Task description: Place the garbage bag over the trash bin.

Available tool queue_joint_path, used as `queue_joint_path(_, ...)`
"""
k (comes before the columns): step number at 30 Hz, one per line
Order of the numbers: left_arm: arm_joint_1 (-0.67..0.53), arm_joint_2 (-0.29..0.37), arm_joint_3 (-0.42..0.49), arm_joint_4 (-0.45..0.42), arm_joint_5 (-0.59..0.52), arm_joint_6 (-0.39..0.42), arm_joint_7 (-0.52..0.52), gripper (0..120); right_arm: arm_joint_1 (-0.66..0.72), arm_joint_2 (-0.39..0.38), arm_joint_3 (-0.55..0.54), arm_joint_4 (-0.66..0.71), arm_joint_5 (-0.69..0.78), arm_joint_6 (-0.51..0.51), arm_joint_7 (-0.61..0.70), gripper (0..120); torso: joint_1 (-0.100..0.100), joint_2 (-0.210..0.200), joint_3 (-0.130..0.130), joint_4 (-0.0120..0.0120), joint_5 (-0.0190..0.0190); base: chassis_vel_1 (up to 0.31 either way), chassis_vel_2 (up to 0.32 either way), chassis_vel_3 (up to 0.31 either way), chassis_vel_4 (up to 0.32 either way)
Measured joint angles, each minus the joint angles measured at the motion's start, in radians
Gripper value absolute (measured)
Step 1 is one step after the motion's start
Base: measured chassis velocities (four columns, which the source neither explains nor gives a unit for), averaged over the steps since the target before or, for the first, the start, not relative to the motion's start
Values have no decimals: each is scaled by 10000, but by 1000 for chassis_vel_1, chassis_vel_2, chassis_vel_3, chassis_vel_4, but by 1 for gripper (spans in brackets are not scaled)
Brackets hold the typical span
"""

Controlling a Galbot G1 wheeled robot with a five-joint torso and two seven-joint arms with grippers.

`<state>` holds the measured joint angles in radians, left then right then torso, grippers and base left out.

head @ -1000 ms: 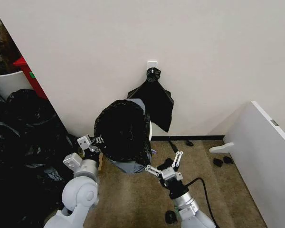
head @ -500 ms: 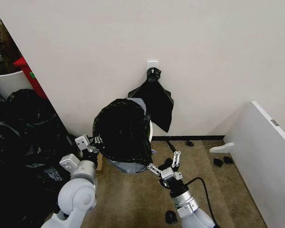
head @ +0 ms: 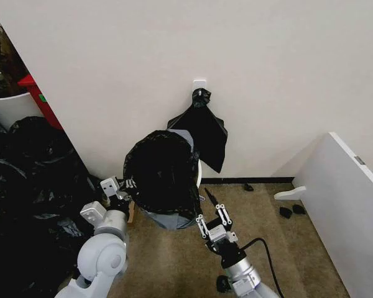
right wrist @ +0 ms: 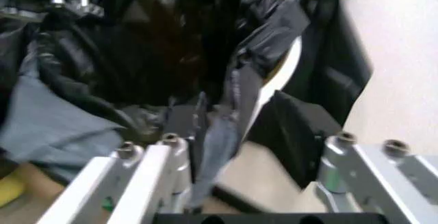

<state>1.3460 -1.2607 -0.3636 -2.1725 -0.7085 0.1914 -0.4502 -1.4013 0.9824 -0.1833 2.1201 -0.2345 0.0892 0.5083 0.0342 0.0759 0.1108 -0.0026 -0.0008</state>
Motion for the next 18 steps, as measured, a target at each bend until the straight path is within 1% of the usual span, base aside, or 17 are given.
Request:
queue_joint_path(1,-3,-11,43,28,50,0,1,1,77,-189,-371,341,550,-731,205,40,0,0,0,-1,1,0,0,0,0)
queue_joint_path(2,-7,-32,92,70,102,0,3,1,230,-347,-682,639,1040,-1356,313,35,0,0,0,0,0,0,0,0,0)
queue_joint_path(4,-8,-40,106,86,118,0,5,1,292,-383,-754,682,1145,-1475,317,34,0,0,0,0,-1,0,0,0,0)
queue_joint_path(6,-14,-75,148,140,171,-1,8,1,614,-438,-867,630,1270,-1658,274,22,0,0,0,2,2,0,0,0,0)
queue_joint_path(7,-14,-75,148,140,171,-1,8,1,614,-438,-867,630,1270,-1658,274,22,0,0,0,2,2,0,0,0,0)
queue_joint_path(11,-21,-75,151,147,182,-7,14,1,996,-402,-819,186,1025,-2036,289,6,0,0,1,1,2,0,0,0,0)
queue_joint_path(12,-21,-75,151,147,182,-7,14,1,996,-402,-819,186,1025,-2036,289,6,0,0,1,1,2,0,0,0,0)
queue_joint_path(13,-28,-75,151,145,182,-8,14,1,1035,-375,-781,100,930,-2089,310,1,0,0,1,2,3,0,0,0,0)
queue_joint_path(18,-51,-108,182,132,183,-9,16,1,1063,-286,-722,-64,689,-2390,486,0,0,0,1,1,2,0,0,0,0)
